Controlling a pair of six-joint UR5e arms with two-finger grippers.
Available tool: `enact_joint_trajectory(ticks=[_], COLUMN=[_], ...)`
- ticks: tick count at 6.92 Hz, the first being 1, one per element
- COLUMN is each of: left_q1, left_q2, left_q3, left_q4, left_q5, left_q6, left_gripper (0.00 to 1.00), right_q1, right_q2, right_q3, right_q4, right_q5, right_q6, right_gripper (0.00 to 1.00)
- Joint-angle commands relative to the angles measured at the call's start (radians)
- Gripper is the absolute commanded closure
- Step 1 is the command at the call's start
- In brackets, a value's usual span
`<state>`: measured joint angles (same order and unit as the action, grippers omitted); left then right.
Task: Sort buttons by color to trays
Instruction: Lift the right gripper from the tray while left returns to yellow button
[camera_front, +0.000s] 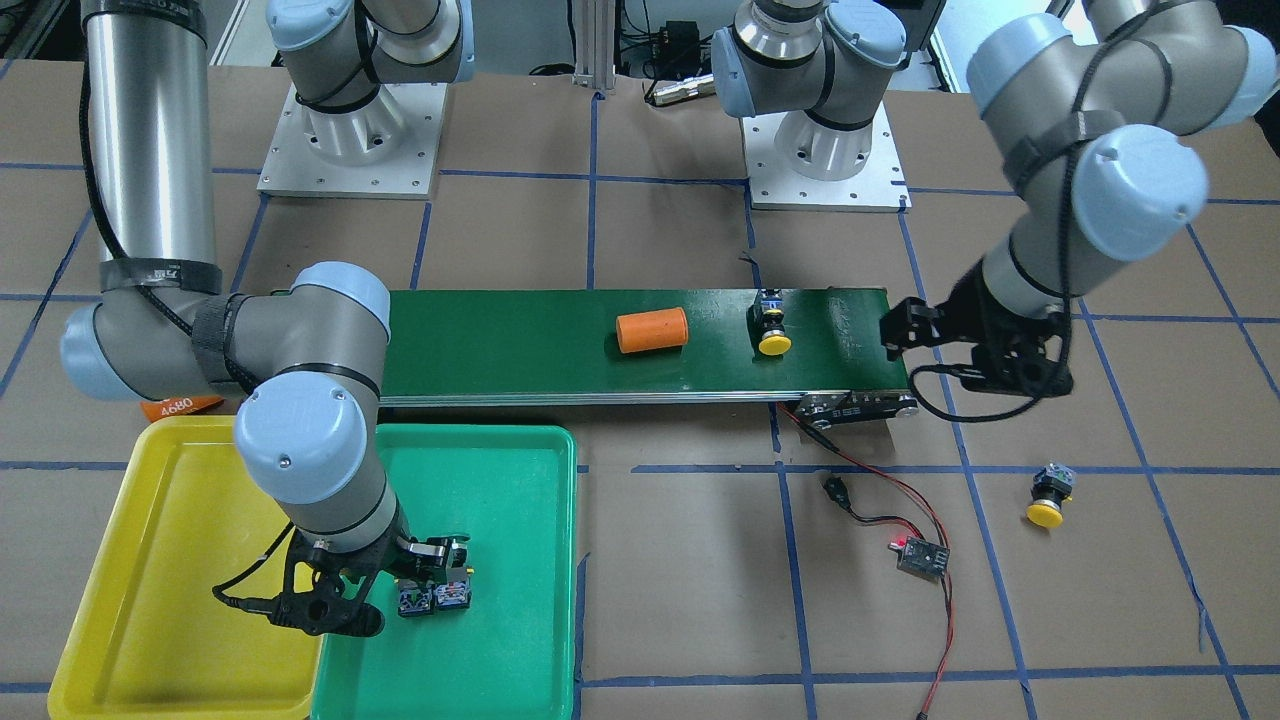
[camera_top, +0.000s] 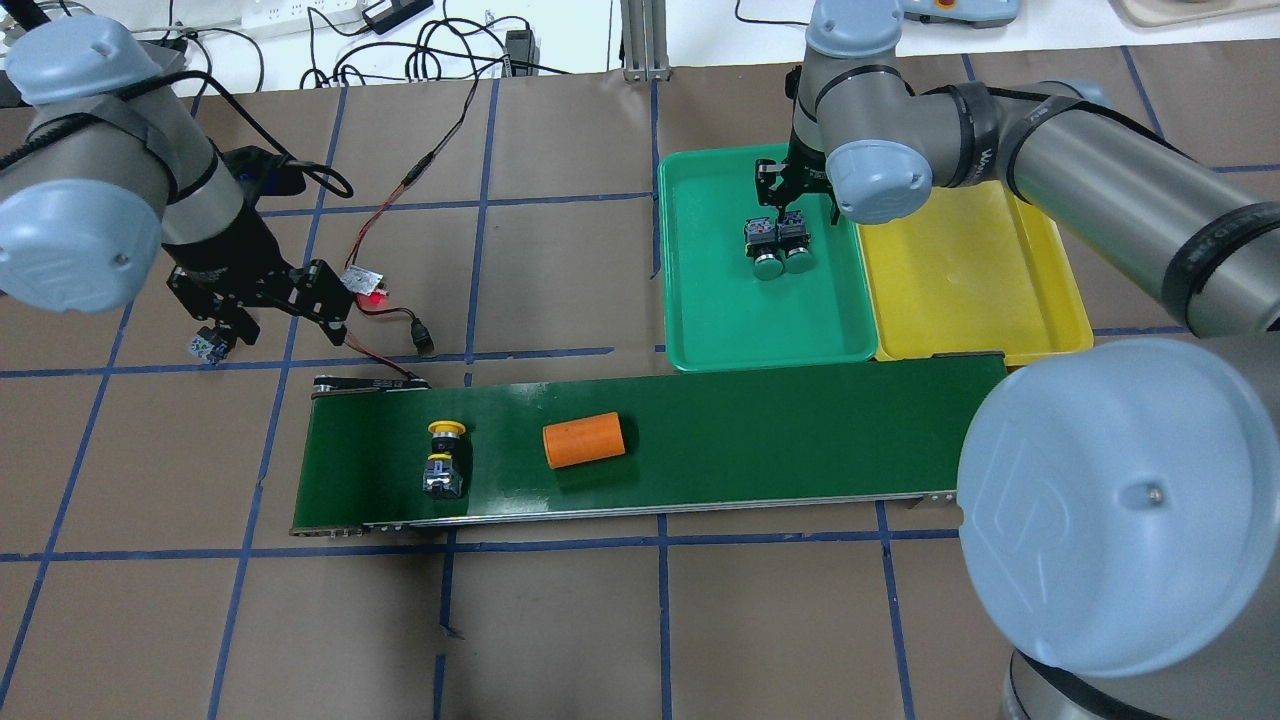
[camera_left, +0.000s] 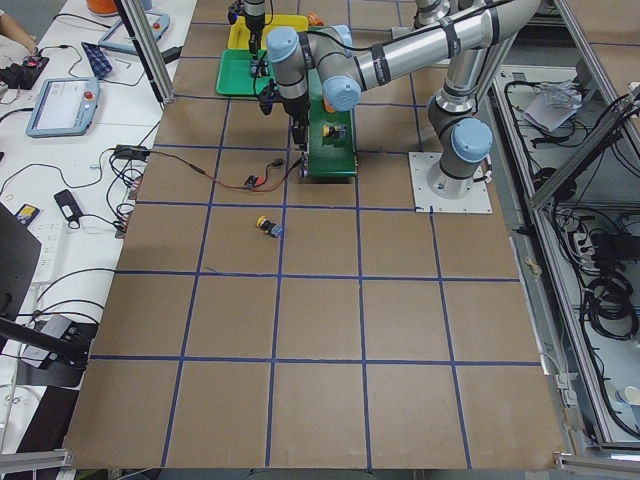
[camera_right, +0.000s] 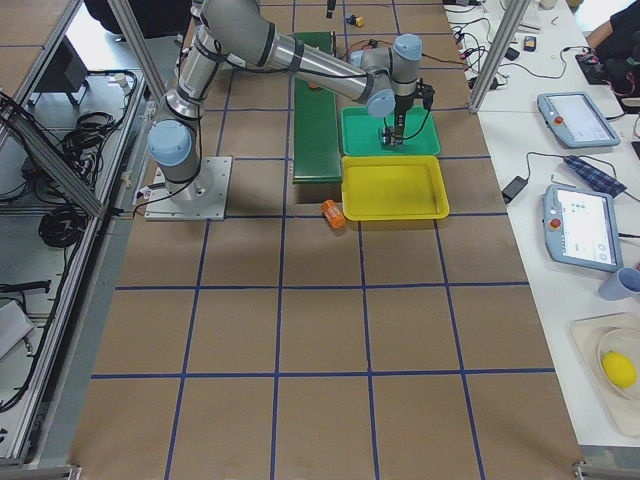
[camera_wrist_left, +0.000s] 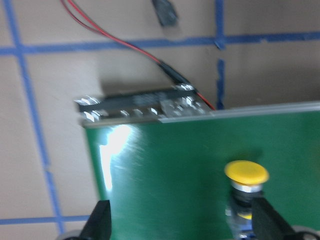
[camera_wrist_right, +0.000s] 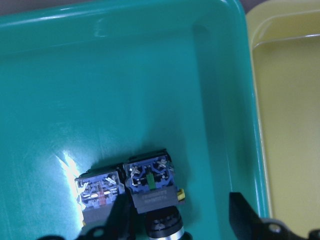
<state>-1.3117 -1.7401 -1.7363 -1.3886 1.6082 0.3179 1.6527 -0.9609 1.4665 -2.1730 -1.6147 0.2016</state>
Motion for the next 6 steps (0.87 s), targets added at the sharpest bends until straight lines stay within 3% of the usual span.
enact_joint_trajectory(ticks=[1,4,5,6], left_q1=[0.124,0.23,0.255,0.24], left_q2=[-0.187,-0.376,-0.412,-0.418], left_q3=[0.156,0.167,0.159,0.132], left_q4=[0.034,0.284,0.322,0.316], left_q5=[0.002,0.05,0.047,0.05], left_q6=[0.12,0.371,0.48,0.489], left_gripper=[0.0,0.0,0.0,0.0], right_q1=[-0.002,-0.024,-0.024,-0.03], right_q2=[0.005,-0.016,-0.069,-0.157], right_q3=[-0.002,-0.002,0.014,0.02], right_q4=[-0.005,0.009,0.036,0.141], right_q5=[0.001,-0.002,-0.004,-0.002], right_q6=[-0.001,-0.004,-0.002,-0.002], right_gripper=[0.0,0.0,0.0,0.0])
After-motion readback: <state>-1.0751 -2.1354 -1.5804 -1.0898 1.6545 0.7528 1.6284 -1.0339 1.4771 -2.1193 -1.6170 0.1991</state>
